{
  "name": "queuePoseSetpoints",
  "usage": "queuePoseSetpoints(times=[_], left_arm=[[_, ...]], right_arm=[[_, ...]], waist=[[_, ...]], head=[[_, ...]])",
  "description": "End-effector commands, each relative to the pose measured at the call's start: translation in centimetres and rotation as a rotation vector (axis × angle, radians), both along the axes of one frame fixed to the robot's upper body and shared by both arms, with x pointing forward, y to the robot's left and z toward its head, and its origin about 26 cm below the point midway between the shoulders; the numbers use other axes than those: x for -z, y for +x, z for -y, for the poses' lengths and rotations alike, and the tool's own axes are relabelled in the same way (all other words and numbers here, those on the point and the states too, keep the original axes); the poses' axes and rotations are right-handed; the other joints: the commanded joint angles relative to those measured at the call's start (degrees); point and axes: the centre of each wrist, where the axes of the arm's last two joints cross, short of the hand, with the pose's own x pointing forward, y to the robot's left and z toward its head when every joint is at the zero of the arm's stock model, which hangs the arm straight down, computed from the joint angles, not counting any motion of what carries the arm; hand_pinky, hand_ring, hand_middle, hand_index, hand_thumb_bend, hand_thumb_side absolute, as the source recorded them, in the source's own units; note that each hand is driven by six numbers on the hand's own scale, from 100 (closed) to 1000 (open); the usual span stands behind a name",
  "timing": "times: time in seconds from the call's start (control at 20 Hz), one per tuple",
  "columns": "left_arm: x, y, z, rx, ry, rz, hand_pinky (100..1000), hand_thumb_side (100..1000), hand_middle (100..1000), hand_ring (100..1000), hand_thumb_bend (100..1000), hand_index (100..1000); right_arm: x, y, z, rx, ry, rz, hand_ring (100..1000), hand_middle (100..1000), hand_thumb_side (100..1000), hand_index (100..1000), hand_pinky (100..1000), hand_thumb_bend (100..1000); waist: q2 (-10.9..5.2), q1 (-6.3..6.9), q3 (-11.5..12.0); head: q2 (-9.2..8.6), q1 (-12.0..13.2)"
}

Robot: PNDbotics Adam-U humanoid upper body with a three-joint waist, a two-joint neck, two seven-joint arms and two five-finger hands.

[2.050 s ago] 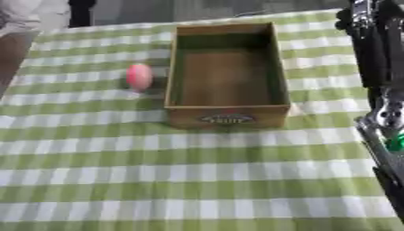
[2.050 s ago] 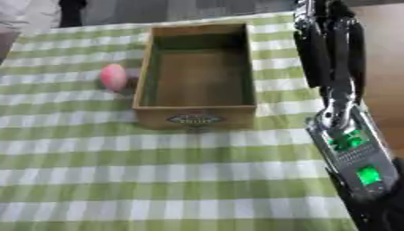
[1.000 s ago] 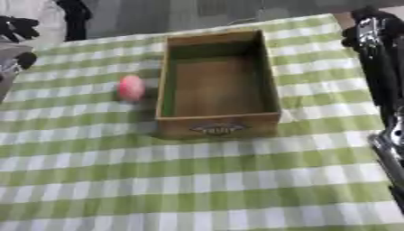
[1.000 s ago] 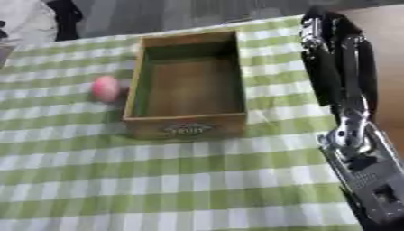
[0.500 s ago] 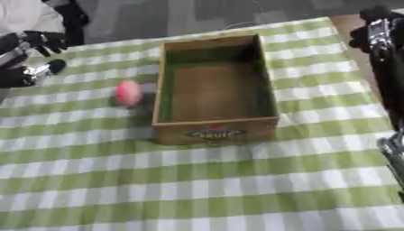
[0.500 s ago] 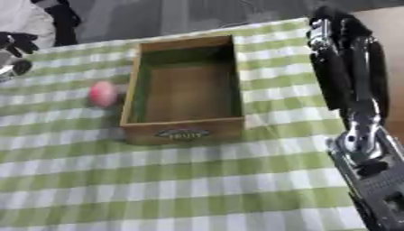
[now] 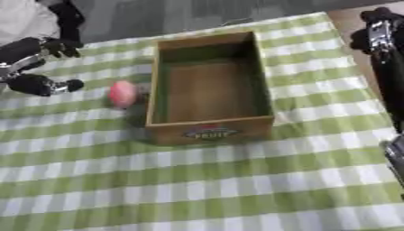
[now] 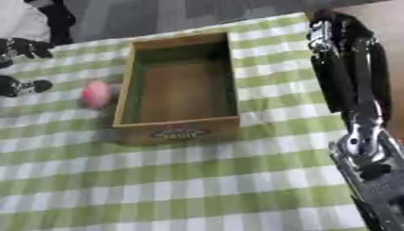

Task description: Pick up objects on the table and place them in the box.

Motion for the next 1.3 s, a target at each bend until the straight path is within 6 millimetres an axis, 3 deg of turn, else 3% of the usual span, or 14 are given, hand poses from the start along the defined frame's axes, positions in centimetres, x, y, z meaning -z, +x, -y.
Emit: queuePoseSetpoints(times=[0.05,0.25,0.5,0.7,0.8,0.9,1.3], left_arm=[[-1.1,0.2,0.0,0.058,0.186,-0.064,790,830,785,830,563,1000],[-0.7,0.5,0.5,0.054,0.234,-0.079,809,752,803,848,531,1000],[-0.1,0.7,0.8,0.06,0.225,-0.081,804,837,810,846,590,1000],[-0.4,0.8,1.0,0.07,0.21,-0.071,806,791,868,868,577,1000],[-0.4,0.9,1.2,0.077,0.193,-0.071,786,703,873,857,495,1000],[-0.2,1.0,1.4,0.087,0.171,-0.082,769,549,848,836,354,1000],[-0.7,1.1,1.8,0.124,0.127,-0.148,761,567,849,832,344,1000]], right_arm=[[-1.0,-0.4,0.0,-0.015,-0.014,0.035,660,596,955,800,763,100],[-0.9,-0.4,0.0,-0.017,-0.014,0.032,658,593,952,799,763,100],[-0.8,-0.4,0.0,-0.02,-0.014,0.029,654,590,948,798,763,100],[-0.7,-0.4,0.0,-0.026,-0.015,0.027,652,589,947,798,764,100],[-0.7,-0.4,0.0,-0.029,-0.017,0.025,651,587,946,797,764,100],[-0.6,-0.4,0.0,-0.029,-0.017,0.023,650,586,946,797,764,100],[-0.5,-0.4,0.0,-0.029,-0.016,0.017,646,583,945,796,766,100]], waist=[[-0.92,-0.06,-0.11],[-0.69,0.3,-0.36],[-0.47,0.6,-0.7],[-0.28,0.79,-0.85],[-0.18,0.89,-0.97],[-0.08,0.96,-1.06],[0.05,1.25,-1.14]], head=[[-0.62,0.42],[-0.73,0.55],[-0.8,0.73],[-0.94,0.85],[-1.05,0.99],[-1.07,1.07],[-1.22,1.12]])
